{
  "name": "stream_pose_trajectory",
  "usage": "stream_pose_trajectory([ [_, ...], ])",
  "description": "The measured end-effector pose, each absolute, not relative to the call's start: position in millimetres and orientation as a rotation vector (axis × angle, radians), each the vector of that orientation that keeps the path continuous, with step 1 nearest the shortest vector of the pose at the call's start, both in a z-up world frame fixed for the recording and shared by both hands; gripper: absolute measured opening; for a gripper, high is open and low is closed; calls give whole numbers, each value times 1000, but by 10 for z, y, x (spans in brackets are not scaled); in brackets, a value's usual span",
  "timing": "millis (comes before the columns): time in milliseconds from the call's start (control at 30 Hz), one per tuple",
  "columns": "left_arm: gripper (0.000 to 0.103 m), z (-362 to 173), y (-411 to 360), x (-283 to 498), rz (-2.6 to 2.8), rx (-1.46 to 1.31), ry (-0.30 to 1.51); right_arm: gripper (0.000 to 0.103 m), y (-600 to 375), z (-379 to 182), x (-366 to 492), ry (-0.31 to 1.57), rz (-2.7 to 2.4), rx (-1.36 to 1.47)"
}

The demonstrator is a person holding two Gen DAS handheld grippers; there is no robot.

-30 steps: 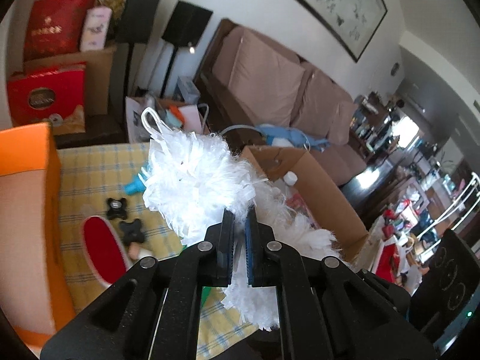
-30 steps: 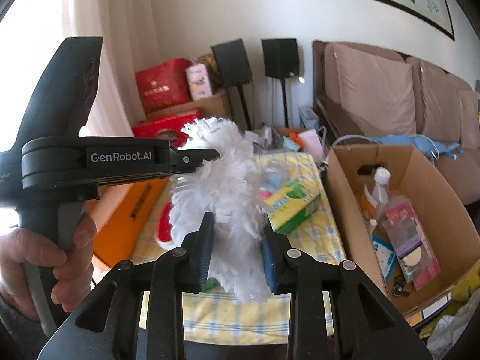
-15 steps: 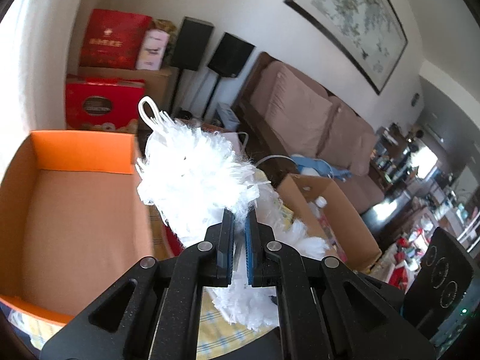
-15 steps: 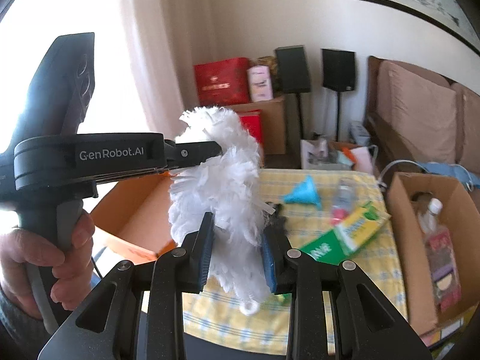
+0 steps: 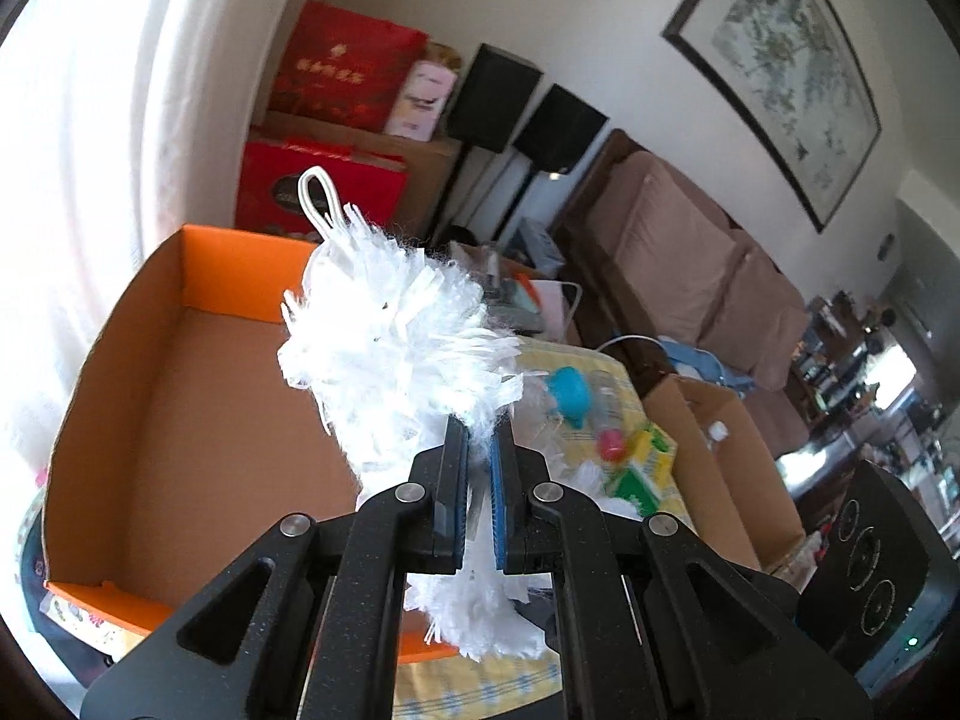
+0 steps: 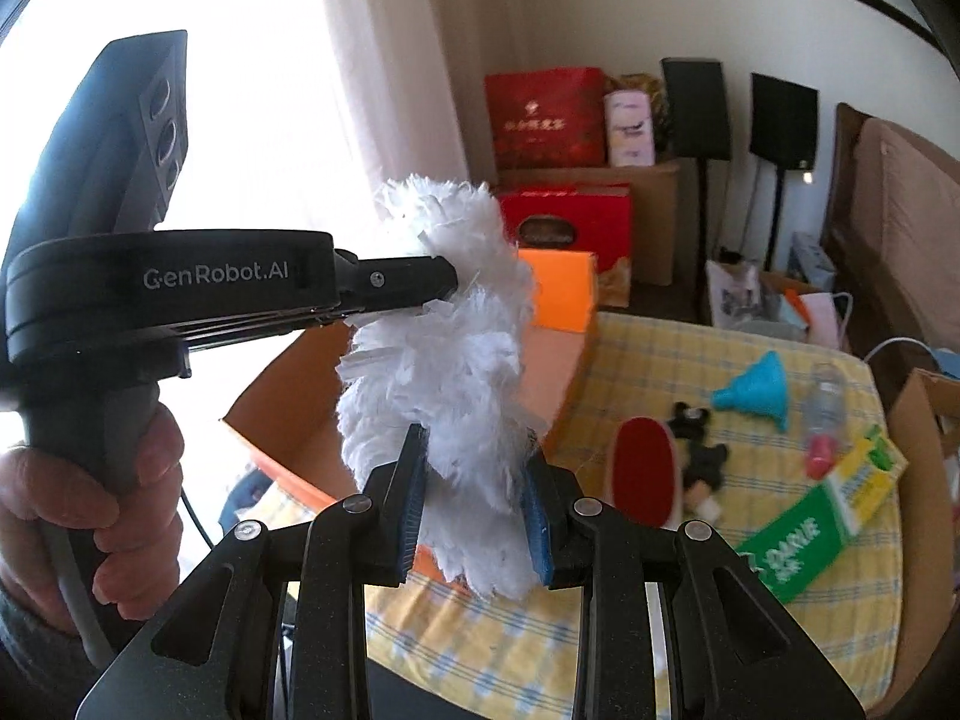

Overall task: Organize objects
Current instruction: 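Carry the feather duster over the orange-rimmed box and lower it inside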

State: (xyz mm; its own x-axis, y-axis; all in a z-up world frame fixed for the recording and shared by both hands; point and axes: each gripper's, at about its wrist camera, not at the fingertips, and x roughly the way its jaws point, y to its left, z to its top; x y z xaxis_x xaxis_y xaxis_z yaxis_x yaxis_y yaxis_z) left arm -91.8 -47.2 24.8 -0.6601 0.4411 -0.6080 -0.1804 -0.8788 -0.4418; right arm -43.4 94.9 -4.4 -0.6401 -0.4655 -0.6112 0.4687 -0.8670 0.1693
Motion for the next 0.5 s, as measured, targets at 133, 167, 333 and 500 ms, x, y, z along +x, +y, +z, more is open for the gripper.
stream_pose_trajectory([
  [133, 6, 121, -645, -1003, 2544, -1095, -531, 29, 798, -141, -554, 33, -2431, 947],
  [167, 6, 75, -680, -1020, 2543, -1108, -539, 29, 770, -171, -591, 37, -2425, 957],
  [333, 6, -138, -773, -1096, 2540, -1172, -558, 29, 666, -297, -672, 68, -2412, 995],
  [500, 6, -331, -819, -1162, 2535, -1232, -571, 29, 623, -398, -741, 78, -2409, 1032],
])
